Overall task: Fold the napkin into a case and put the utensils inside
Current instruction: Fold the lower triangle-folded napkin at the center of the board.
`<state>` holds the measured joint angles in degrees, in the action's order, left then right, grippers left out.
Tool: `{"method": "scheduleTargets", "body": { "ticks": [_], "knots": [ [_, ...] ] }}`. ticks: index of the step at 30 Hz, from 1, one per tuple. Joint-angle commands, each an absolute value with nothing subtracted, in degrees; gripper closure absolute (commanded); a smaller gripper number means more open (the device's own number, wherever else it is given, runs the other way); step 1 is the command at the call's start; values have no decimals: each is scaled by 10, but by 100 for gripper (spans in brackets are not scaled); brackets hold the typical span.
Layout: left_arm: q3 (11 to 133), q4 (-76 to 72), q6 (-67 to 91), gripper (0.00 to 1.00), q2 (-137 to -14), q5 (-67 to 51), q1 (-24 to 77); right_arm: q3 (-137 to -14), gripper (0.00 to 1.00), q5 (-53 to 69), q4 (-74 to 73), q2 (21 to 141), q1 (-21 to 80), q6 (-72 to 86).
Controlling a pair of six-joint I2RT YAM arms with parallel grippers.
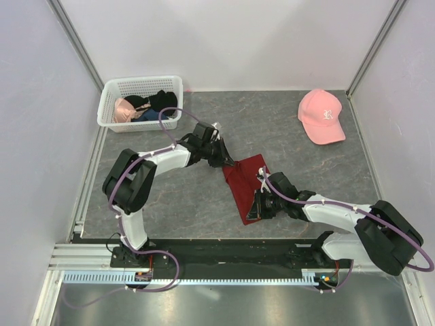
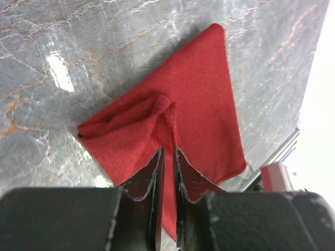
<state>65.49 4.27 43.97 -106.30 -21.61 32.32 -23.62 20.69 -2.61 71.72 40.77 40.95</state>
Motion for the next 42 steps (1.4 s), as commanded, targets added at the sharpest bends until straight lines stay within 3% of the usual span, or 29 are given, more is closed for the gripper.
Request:
{"method": "scheduleTargets", "body": {
  "ticks": [1, 19, 29, 33, 37, 40, 42],
  "knots": [
    [695, 21, 449, 84, -1100, -241, 322, -256, 90, 201, -18, 716, 410, 416],
    [658, -222, 554, 89, -1218, -234, 319, -213, 95, 207, 61, 752, 430, 452],
    [685, -149, 509, 87, -1230, -238, 316, -238, 97, 219, 97, 791, 443, 469],
    [719, -83, 455, 78, -1209, -270, 316, -285, 97, 211, 59, 774, 443, 466],
    [739, -25, 403, 60, -1163, -314, 316, -344, 84, 180, -24, 741, 439, 440],
    [748, -4, 392, 54, -1147, -352, 316, -368, 68, 160, -77, 703, 411, 428],
    [744, 24, 390, 53, -1129, -361, 316, -378, 64, 156, -116, 683, 392, 413]
  ]
}}
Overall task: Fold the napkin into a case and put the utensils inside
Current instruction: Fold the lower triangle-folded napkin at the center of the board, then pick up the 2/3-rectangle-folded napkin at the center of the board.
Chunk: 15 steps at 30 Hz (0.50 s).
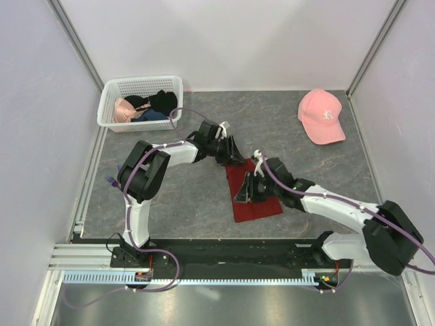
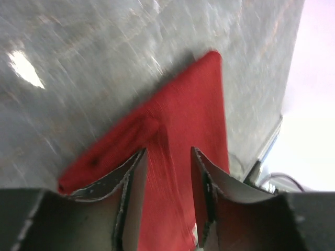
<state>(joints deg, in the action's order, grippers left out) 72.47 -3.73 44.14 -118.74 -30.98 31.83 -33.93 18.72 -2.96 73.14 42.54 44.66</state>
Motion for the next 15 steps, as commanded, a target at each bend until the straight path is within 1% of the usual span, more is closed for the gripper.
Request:
{"method": "scheduleTargets", "body": {
  "ticks": [1, 3, 4, 6, 7, 9, 10, 12, 13, 15],
  "knots": [
    [740, 25, 389, 52, -1122, -366, 316, -381, 59, 156, -130, 679, 375, 403],
    [723, 29, 388, 52, -1094, -368, 316, -383, 55, 146, -171, 665, 357, 375],
    [717, 29, 388, 52, -1086, -365, 316, -380, 50, 142, -182, 661, 338, 366],
    [702, 42, 379, 52, -1057, -360, 316, -377, 47, 125, -227, 650, 314, 344],
    [698, 47, 375, 52, -1047, -351, 317, -375, 43, 115, -239, 649, 287, 337],
    [679, 51, 367, 52, -1021, -342, 328, -368, 41, 103, -268, 648, 259, 322],
    [672, 55, 365, 52, -1013, -324, 336, -366, 38, 94, -276, 649, 226, 316],
    [650, 53, 368, 52, -996, -299, 366, -360, 38, 90, -293, 653, 192, 306],
    [642, 46, 369, 56, -983, -269, 380, -359, 38, 95, -291, 652, 170, 304],
    [618, 32, 374, 59, -970, -241, 422, -359, 38, 88, -288, 657, 160, 309]
  ]
}}
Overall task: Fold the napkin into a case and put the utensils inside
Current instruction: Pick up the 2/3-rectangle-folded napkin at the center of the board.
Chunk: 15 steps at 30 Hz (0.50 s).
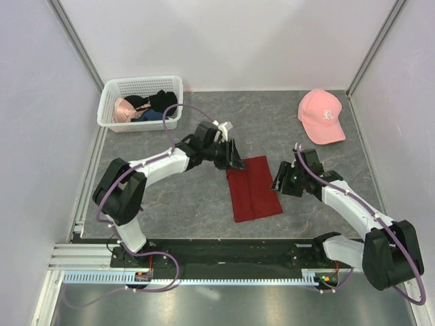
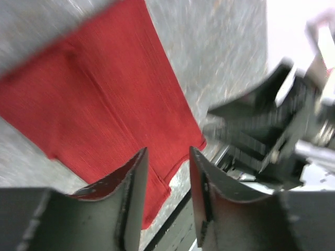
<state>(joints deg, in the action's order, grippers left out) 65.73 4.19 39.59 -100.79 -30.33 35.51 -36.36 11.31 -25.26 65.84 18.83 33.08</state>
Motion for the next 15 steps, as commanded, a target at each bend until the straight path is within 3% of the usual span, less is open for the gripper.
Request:
{"method": "scheduleTargets", "body": {
  "ticks": [1, 8, 12, 15],
  "knots": [
    [610, 21, 375, 59, -962, -212, 437, -359, 38, 86, -287, 664, 151, 309],
    [579, -54, 378, 42, -953, -82, 566, -293, 42, 187, -170, 708, 148, 337],
    [584, -56, 347, 40, -953, 25, 625, -261, 52, 211, -135, 696, 167, 365],
    [579, -56, 328, 39, -950, 102, 666, -240, 53, 235, -90, 681, 210, 416]
  ]
}}
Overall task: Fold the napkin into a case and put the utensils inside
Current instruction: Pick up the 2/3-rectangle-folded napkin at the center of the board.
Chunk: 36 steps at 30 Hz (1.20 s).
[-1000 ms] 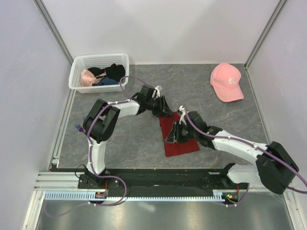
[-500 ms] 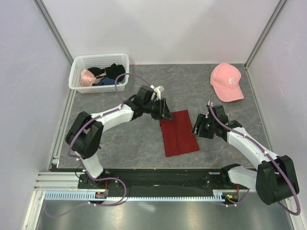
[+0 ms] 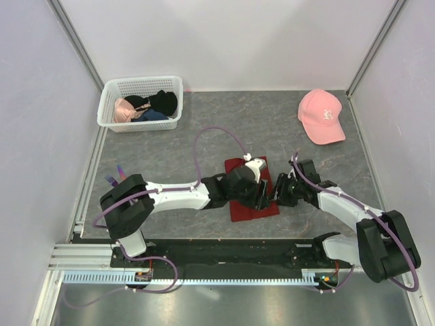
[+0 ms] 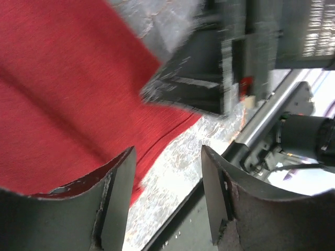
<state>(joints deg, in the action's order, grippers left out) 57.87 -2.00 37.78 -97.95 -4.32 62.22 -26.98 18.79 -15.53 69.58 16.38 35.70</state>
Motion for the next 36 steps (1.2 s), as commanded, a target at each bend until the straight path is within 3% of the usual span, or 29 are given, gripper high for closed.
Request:
{"method": "scheduleTargets", "body": {
  "ticks": [1, 5, 10, 14, 20, 36],
  "knots": [
    [577, -56, 326, 39, -951, 112, 677, -233, 53, 248, -64, 677, 219, 433],
    [597, -41, 312, 37, -971, 134, 686, -241, 48, 249, -75, 643, 226, 458],
    [628, -4, 298, 36, -1008, 156, 703, -280, 37, 71, -216, 617, 172, 443],
    [670, 51, 290, 41, -1040, 191, 722, -297, 30, 83, -245, 651, 114, 407],
    [724, 106, 295, 38, -1092, 230, 745, -302, 24, 127, -240, 643, 70, 373],
    [774, 186, 324, 42, -1164, 310, 785, -276, 23, 131, -218, 621, 69, 370]
  ]
}}
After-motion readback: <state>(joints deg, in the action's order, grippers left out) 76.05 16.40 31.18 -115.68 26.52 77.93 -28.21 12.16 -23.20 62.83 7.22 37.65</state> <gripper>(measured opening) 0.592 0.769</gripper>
